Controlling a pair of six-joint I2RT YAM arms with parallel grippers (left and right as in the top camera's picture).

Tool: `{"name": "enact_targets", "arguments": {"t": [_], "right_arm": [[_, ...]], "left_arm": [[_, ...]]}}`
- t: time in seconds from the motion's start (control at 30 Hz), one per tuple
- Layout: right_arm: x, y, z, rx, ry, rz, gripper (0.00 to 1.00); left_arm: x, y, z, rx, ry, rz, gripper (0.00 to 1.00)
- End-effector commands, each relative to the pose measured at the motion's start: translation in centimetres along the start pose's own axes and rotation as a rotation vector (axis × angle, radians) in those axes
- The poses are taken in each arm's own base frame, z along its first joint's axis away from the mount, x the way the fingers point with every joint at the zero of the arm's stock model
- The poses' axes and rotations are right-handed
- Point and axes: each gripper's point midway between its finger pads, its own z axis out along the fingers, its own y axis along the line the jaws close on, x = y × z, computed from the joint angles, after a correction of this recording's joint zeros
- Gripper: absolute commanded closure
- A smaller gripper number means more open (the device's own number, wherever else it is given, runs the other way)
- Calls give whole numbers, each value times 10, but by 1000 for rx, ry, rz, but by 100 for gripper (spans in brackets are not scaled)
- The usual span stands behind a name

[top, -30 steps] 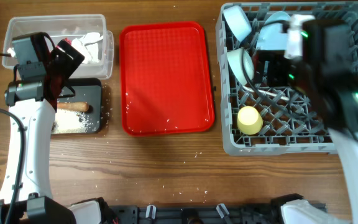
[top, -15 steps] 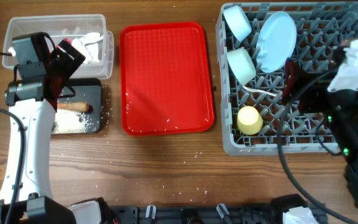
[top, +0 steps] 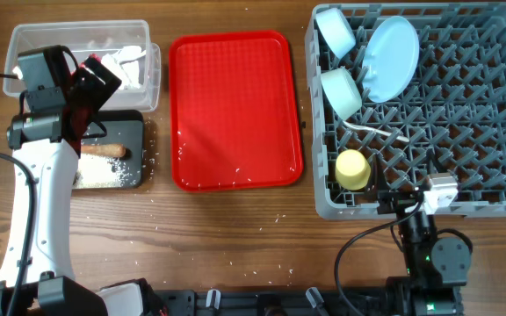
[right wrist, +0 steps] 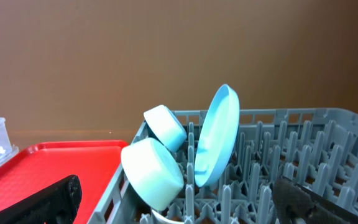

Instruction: Sort waste into correct bins and load items into the dishwasher rack

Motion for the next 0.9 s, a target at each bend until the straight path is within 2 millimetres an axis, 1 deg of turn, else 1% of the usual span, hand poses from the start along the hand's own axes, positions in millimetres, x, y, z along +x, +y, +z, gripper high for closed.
{"name": "enact_targets", "arguments": {"t": [0.0,0.03,0.07,0.1,0.7,0.8,0.83,0.87], "right_arm": [[8,2,-3,-17,-13,18,0],[16,2,-3,-17,5,19,0],[30,1,-2,-14,36,35,0],[35,0,-2,-8,58,54,0],[35,0,-2,-9,58,59,0],[35,0,-2,-9,58,58,0],[35,0,-2,-9,58,59,0],[35,0,-2,-9,58,59,0]], "left_arm": [[-2,-2,-1,5,-4,20,0],[-2,-2,-1,5,-4,20,0],[-2,-2,-1,5,-4,20,0],[-2,-2,-1,5,-4,20,0],[-2,-2,0,5,-4,20,0],[-3,-2,-10,5,-17,33,0],[1,-5,-16,12,-14,42,0],[4,-13,-25,41,-29,84,0]]}}
